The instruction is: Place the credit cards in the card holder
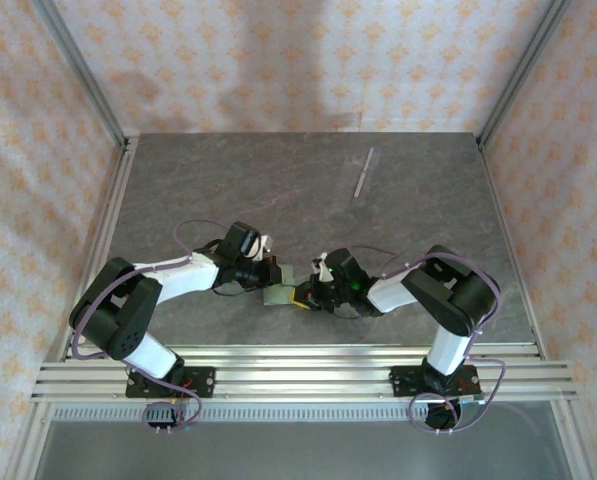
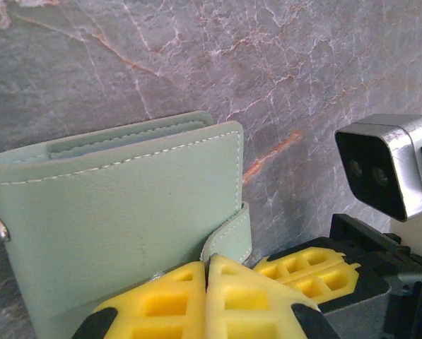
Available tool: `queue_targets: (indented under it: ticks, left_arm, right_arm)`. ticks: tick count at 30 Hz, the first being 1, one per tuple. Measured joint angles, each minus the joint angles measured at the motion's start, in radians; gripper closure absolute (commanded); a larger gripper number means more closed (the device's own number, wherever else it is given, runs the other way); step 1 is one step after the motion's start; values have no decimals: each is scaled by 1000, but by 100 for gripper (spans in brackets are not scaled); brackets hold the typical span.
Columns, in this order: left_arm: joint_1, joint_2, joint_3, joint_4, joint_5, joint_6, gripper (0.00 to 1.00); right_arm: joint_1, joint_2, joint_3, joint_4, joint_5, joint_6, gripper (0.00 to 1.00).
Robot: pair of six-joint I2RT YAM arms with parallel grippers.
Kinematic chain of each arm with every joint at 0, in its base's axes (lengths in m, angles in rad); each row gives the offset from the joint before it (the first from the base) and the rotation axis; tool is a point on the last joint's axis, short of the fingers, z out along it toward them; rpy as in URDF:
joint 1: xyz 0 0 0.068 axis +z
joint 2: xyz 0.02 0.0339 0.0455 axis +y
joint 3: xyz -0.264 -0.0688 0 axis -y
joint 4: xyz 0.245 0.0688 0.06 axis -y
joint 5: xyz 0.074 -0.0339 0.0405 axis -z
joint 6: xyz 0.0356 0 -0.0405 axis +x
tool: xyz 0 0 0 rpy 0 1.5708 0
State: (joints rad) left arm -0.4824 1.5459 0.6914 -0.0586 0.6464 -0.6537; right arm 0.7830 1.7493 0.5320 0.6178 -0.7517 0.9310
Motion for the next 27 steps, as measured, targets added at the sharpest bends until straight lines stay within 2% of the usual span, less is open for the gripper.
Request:
queue_targets:
  ticks: [27]
  left_arm:
    - [2,1,-14,4,-3,1,100]
  right_arm:
    - [0,-2,7,-19,0,-12,100]
